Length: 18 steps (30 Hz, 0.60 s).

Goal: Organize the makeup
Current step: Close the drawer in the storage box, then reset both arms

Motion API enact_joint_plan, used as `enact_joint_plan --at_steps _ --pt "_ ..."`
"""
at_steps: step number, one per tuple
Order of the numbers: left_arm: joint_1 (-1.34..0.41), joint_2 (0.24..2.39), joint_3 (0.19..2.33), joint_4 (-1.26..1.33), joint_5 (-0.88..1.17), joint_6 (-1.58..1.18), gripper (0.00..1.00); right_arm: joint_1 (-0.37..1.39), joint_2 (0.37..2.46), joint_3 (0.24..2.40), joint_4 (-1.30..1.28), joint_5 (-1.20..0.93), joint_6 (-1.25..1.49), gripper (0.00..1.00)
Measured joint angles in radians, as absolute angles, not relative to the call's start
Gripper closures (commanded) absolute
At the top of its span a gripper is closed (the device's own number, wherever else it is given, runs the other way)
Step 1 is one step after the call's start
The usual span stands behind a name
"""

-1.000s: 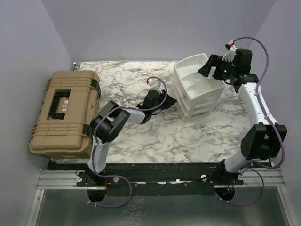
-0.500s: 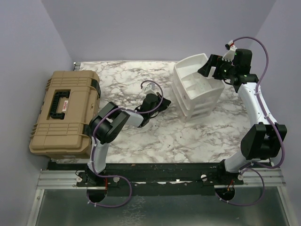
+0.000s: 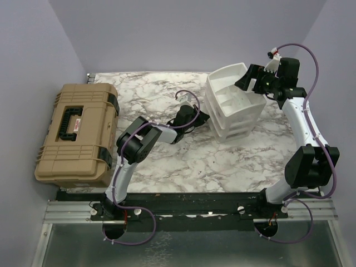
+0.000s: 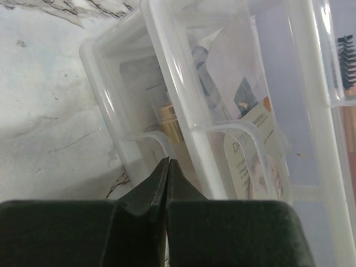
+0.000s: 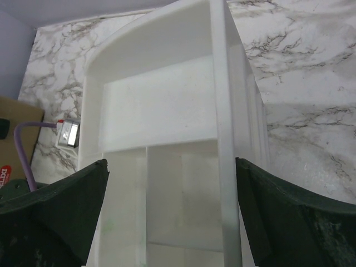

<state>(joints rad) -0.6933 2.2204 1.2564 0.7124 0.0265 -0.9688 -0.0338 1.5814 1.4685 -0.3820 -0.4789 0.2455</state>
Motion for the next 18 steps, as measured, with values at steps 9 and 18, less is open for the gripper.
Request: enact_joint_plan --at_steps 9,18 --pt "-0.686 2.112 1.166 0.619 0.001 -0.909 0.66 -0.018 1.613 1.549 -0.465 -0.369 0.238 0.00" --pt "-0.636 1.803 1.128 0.405 -0.121 -0.707 0.06 -0.011 1.416 1.462 -0.360 -0.062 0.227 0.00"
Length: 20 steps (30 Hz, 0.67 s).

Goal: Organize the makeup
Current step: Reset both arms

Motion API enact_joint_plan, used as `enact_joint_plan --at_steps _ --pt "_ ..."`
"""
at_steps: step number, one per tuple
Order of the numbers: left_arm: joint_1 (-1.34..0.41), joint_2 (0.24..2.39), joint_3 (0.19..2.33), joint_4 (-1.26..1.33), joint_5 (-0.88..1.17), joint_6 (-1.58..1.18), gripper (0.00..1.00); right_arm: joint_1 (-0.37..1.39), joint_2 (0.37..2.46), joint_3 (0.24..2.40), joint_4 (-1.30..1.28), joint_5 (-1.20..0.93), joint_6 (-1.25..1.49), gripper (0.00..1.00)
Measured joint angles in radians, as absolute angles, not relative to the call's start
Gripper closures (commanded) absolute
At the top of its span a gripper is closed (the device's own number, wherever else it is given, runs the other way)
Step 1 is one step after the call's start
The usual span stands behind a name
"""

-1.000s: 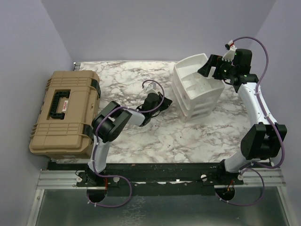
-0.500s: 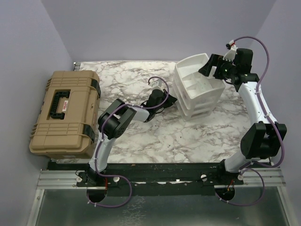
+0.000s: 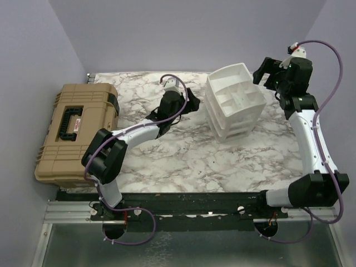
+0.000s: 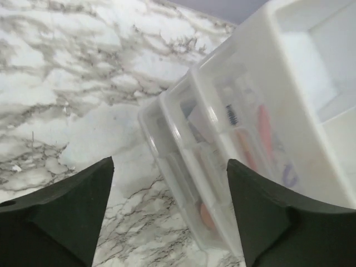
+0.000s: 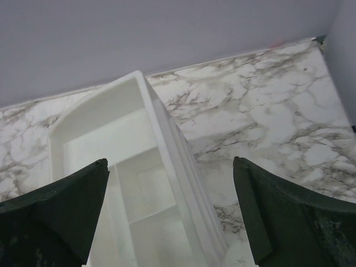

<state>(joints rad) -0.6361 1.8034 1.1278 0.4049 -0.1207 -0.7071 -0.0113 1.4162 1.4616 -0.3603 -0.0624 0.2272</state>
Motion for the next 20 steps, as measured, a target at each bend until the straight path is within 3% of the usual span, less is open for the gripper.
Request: enact_joint_plan --at_steps 2,11,20 --pt "-0.637 1.738 1.174 0.316 -0.158 -0.648 0.01 -0.011 1.342 1.417 -0.339 0.008 0.228 0.00" --pt "-0.644 1.391 1.247 0.076 -0.455 -0.465 0.01 -0.011 1.060 1.129 -0.247 0.098 0.253 0.00" --pt "-0.643 1.183 1.180 0.043 -0.650 -0.350 0.01 -0.011 0.996 1.111 -0.196 0.017 0.289 0.00"
